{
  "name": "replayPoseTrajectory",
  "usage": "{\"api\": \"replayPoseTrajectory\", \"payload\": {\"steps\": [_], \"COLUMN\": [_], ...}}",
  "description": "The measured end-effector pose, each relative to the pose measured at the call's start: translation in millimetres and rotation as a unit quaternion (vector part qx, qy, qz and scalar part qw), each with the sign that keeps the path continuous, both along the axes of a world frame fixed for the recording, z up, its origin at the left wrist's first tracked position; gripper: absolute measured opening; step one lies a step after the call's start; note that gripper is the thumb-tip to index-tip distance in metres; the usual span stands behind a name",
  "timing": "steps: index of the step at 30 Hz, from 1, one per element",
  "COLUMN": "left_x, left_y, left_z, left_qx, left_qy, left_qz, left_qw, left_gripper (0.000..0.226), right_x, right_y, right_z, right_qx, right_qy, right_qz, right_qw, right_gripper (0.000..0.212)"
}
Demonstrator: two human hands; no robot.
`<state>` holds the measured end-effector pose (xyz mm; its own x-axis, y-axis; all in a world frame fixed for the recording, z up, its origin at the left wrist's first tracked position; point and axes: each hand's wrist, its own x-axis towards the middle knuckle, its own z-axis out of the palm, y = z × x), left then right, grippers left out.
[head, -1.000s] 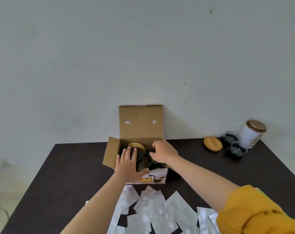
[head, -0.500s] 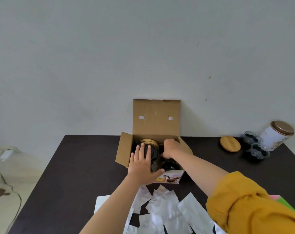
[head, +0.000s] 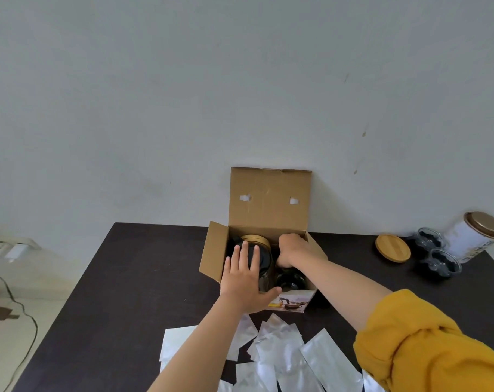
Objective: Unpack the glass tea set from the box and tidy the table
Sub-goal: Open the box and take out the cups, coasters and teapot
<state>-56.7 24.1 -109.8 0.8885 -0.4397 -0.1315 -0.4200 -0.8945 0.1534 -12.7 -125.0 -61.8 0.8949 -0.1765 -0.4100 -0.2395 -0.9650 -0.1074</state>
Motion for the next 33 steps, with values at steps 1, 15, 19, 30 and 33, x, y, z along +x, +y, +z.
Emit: {"api": "replayPoseTrajectory", "payload": {"steps": [1,15,19,30,33], "left_x": [0,-1,-1,-15,-19], "left_y": [0,-1,-2,-33,-56], "left_z": [0,3,5,28,35], "left_qx": [0.000,0.010,0.019,0.076,0.091], "left_qy": [0.000,0.002,0.002,0.000,0.035], "left_qz": [0.000,0.009,0.014,0.106,0.163], "left_qw": [1.000,1.000,1.000,0.991,0.982], "left_gripper": [0.105,0.106,0.115,0.132,0.143], "right_x": [0,-10,-26,-84,-104], "right_y": [1,-13,-30,-135,-179], "right_z": [2,47,62,53,37], "right_qx": [-0.003,0.012,0.035,0.009,0.000], "right_qy": [-0.005,-0.062,-0.093,-0.116,-0.076], "right_qz": [0.003,0.022,0.025,0.012,-0.009], "right_qw": [1.000,0.998,0.995,0.993,0.997], "right_gripper": [0.013,0.030,0.036,0.046,0.055]}}
